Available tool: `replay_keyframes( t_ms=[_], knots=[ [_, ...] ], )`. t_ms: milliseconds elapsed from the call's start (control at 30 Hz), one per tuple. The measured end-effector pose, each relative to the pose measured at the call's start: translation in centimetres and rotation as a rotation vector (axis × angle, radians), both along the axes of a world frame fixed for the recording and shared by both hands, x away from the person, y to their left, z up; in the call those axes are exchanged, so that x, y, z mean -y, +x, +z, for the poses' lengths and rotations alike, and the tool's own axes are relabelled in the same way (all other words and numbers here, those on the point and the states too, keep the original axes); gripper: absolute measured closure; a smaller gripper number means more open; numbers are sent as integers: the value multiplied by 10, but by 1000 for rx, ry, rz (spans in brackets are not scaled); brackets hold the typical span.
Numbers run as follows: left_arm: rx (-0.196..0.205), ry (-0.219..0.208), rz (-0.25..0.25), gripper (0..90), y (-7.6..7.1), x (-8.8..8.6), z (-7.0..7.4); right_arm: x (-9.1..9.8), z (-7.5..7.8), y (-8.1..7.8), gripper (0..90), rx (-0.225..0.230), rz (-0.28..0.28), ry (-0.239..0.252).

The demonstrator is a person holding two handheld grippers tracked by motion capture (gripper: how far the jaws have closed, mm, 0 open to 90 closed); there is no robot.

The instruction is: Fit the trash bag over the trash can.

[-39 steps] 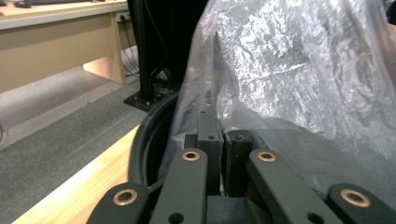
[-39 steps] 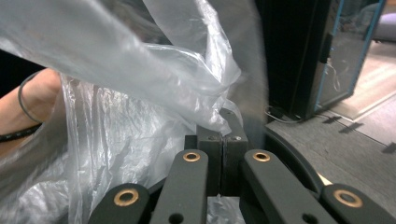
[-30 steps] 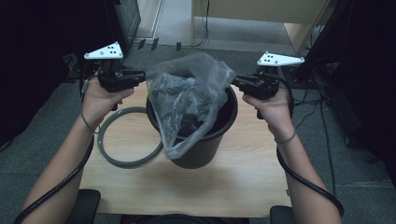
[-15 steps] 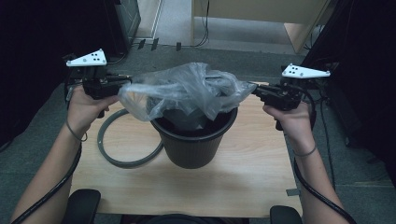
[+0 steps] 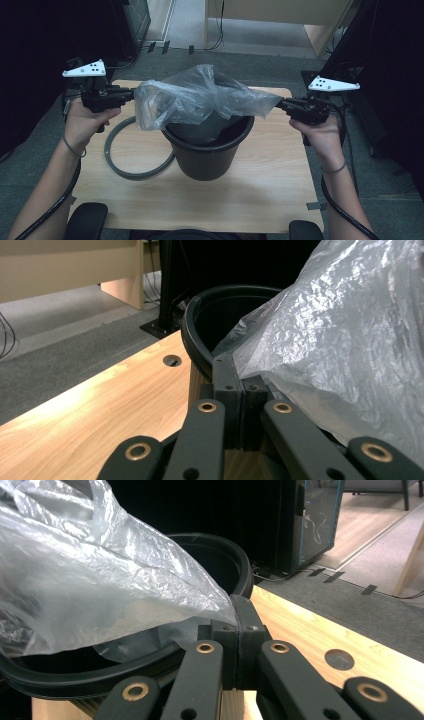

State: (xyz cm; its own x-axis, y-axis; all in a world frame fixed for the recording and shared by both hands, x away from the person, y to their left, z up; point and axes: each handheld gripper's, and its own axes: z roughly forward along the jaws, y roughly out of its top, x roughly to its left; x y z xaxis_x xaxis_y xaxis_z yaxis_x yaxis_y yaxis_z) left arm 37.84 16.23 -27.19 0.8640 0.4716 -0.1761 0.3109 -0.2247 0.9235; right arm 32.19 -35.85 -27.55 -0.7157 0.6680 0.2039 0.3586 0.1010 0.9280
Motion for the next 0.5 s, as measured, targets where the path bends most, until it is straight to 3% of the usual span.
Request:
replay_keyframes(
  t_ms=[100, 200, 367, 500],
  knots=[
    [-8, -14, 3, 837, 1, -1, 0, 0, 0, 1, 875, 6, 14, 29],
    [-1, -23, 3, 758, 0, -1, 0, 0, 2, 0, 784, 22, 40, 52],
    [26, -20, -3, 626, -5, -1, 2, -4, 4, -1, 640, 45, 67, 56],
    [41, -12, -13, 573, -9, -3, 3, -6, 4, -3, 557, 60, 84, 50]
  ],
)
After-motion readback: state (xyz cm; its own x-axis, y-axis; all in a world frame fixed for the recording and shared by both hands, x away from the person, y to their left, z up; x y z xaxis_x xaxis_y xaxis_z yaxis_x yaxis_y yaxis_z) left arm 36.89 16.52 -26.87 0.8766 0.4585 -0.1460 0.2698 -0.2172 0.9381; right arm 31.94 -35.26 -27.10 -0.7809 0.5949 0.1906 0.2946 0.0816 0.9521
